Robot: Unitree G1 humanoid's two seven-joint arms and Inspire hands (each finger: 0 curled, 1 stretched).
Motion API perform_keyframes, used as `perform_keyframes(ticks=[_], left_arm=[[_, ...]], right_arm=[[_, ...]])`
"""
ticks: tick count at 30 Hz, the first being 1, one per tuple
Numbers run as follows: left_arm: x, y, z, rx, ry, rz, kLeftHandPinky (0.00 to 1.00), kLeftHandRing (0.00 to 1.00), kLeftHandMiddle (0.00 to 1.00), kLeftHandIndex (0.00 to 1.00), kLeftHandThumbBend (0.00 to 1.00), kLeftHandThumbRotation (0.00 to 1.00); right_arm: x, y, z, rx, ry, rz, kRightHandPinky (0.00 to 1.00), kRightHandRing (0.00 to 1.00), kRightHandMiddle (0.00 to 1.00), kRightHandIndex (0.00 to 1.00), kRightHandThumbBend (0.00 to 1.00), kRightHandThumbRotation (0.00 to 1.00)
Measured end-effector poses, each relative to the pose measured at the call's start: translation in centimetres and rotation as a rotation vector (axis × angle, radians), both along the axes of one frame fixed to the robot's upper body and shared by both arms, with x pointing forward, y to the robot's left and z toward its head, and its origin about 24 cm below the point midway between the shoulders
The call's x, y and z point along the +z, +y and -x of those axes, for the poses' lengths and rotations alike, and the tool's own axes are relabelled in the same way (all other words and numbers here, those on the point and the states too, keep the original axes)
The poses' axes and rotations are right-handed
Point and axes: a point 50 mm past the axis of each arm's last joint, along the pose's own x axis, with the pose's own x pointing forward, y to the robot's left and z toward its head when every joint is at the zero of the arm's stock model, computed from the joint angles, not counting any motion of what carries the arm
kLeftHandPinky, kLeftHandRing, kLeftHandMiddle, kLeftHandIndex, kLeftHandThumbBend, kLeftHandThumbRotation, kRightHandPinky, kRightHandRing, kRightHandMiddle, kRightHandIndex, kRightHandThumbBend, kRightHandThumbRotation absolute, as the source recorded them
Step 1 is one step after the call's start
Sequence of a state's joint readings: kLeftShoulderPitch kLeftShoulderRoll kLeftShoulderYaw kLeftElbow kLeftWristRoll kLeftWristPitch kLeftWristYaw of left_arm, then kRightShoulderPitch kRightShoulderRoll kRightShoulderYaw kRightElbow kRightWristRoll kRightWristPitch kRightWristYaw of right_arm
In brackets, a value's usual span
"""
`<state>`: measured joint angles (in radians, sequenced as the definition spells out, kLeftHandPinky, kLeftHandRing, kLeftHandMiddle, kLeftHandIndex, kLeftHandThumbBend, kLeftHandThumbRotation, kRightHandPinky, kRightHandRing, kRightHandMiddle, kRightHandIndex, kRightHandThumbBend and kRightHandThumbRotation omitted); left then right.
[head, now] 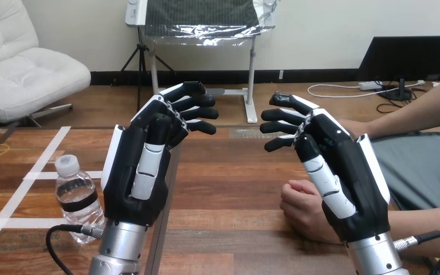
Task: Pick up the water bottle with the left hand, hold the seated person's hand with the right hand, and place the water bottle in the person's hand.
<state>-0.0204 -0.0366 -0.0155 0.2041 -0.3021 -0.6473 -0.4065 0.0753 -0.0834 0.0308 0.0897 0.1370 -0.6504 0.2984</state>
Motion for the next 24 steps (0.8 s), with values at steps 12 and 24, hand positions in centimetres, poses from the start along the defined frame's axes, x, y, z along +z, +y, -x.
perform_keyframes(ticks=[12, 24], left_arm=[[0.2, 0.8, -0.5, 0.087, -0.008, -0.050, 0.55, 0.65, 0.69, 0.69, 0.85, 0.68], [1.1, 2.3, -1.5, 0.194, -0.049, -0.094, 0.52, 0.65, 0.70, 0.70, 0.99, 0.26]], right_arm=[[0.0, 0.0, 0.0, 0.000, 0.000, 0.000, 0.57, 0.70, 0.74, 0.79, 0.52, 0.73], [0.0, 0.0, 0.0, 0.000, 0.000, 0.001, 0.58, 0.70, 0.74, 0.79, 0.53, 0.74]])
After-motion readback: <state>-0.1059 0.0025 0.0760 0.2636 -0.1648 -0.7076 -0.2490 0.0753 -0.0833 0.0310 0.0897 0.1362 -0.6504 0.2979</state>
